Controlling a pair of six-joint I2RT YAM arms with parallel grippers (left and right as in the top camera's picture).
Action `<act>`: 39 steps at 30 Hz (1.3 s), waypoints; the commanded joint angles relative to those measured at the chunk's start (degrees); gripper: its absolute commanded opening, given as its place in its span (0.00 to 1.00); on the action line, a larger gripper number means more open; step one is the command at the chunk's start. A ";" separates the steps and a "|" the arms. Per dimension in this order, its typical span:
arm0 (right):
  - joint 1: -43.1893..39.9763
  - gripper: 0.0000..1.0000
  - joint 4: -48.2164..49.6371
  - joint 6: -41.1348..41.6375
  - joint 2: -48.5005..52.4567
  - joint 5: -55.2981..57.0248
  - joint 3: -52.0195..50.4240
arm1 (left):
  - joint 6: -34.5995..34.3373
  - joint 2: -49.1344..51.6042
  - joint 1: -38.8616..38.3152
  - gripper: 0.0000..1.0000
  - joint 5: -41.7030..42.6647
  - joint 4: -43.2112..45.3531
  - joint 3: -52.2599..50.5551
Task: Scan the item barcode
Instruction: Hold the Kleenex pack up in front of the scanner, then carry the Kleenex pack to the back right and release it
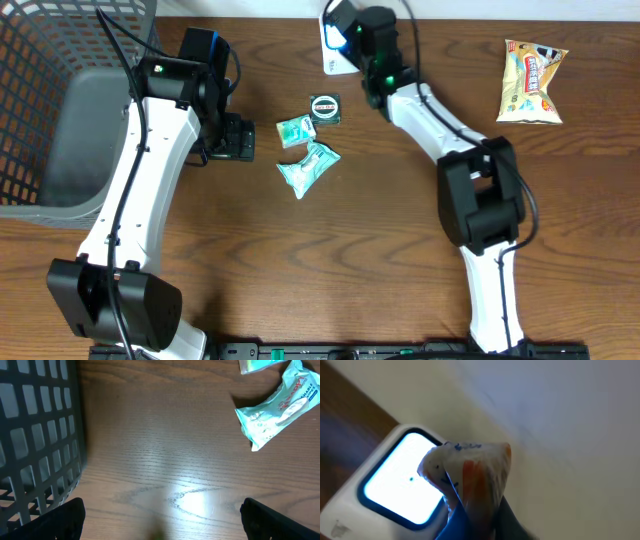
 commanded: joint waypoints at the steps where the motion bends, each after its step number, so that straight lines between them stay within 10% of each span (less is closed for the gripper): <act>1: -4.90 0.01 -3.91 13.33 -7.04 1.86 0.61 | -0.52 0.15 0.20 0.98 -0.92 -0.02 -0.17; 14: -23.56 0.01 -36.65 31.45 -9.66 2.08 0.59 | -0.52 0.15 0.20 0.98 -0.92 -0.02 -0.17; 29: -34.10 0.01 -49.92 57.72 -9.64 2.23 0.57 | -0.52 0.15 0.20 0.98 -0.92 -0.02 -0.17; 39: -37.13 0.01 -55.41 60.81 -9.64 5.20 0.48 | -0.52 0.15 0.20 0.98 -0.92 -0.02 -0.17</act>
